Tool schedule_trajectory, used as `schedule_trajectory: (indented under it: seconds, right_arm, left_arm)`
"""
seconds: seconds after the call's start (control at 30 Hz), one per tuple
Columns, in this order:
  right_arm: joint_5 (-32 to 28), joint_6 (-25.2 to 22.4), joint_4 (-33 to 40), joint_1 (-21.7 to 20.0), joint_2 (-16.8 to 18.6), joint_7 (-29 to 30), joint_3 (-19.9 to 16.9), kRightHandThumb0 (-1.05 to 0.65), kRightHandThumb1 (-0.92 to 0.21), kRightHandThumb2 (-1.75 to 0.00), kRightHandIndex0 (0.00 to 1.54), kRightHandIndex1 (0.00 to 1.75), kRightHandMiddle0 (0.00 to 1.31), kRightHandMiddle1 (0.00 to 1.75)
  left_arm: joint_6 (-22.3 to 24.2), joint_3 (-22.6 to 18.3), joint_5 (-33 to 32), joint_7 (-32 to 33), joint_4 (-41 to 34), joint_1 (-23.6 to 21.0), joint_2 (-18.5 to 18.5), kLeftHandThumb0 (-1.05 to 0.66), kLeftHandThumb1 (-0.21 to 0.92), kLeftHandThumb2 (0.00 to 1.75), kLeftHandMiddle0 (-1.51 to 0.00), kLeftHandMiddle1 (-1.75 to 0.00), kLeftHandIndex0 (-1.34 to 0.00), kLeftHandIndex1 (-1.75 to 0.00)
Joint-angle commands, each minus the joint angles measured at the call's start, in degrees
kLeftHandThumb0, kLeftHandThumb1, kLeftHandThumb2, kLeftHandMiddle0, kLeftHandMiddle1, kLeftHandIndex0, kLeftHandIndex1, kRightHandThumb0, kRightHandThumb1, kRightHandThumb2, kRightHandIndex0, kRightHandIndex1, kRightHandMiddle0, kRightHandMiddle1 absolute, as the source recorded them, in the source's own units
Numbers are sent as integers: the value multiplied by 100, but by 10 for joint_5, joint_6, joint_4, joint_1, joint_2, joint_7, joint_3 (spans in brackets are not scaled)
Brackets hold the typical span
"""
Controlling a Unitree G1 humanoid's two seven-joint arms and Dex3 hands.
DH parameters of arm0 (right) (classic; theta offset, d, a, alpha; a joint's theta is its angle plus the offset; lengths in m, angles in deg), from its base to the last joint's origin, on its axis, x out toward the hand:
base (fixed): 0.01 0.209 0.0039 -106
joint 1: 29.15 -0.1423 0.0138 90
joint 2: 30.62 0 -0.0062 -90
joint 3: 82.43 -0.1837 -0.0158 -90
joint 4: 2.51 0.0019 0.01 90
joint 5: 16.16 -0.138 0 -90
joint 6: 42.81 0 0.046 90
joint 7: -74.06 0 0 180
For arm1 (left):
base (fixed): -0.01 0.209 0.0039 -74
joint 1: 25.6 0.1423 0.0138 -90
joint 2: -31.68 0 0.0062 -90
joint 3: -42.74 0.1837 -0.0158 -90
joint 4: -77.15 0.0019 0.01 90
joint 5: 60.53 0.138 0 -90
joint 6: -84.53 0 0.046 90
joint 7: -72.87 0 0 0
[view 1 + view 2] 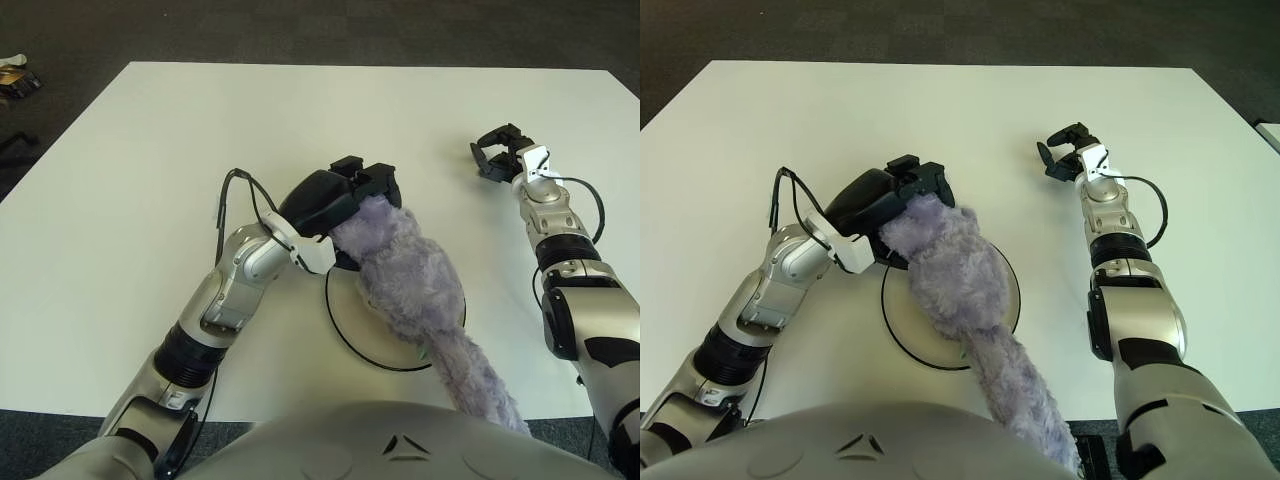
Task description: Put the doll into the plate.
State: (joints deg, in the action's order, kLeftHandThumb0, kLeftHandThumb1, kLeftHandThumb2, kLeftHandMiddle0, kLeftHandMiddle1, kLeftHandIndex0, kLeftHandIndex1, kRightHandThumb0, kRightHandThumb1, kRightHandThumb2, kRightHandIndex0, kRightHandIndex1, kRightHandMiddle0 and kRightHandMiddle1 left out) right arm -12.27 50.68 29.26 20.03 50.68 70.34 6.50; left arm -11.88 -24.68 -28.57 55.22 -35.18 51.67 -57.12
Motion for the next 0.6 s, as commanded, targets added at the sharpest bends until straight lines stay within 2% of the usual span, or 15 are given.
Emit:
schedule_trajectory:
  seconds: [0.0, 0.3, 0.57]
  right_arm:
    - [5, -50, -50, 57, 27, -34, 12, -1, -54, -105, 52, 167, 20, 175]
    - [1, -46, -61, 51, 25, -44, 4, -1, -51, -107, 53, 167, 22, 175]
    - [6, -38, -68, 49, 25, -40, 3, -1, -51, -108, 53, 166, 23, 175]
  left_arm:
    - [2, -6, 9, 21, 7, 1, 10, -1, 41, 115, -58, -175, -42, -153]
    - [-9, -6, 22, 41, 22, -6, 17, -1, 42, 113, -56, -175, -44, -150]
    - [5, -5, 27, 18, 17, -10, 8, -1, 48, 104, -52, -175, -44, -145]
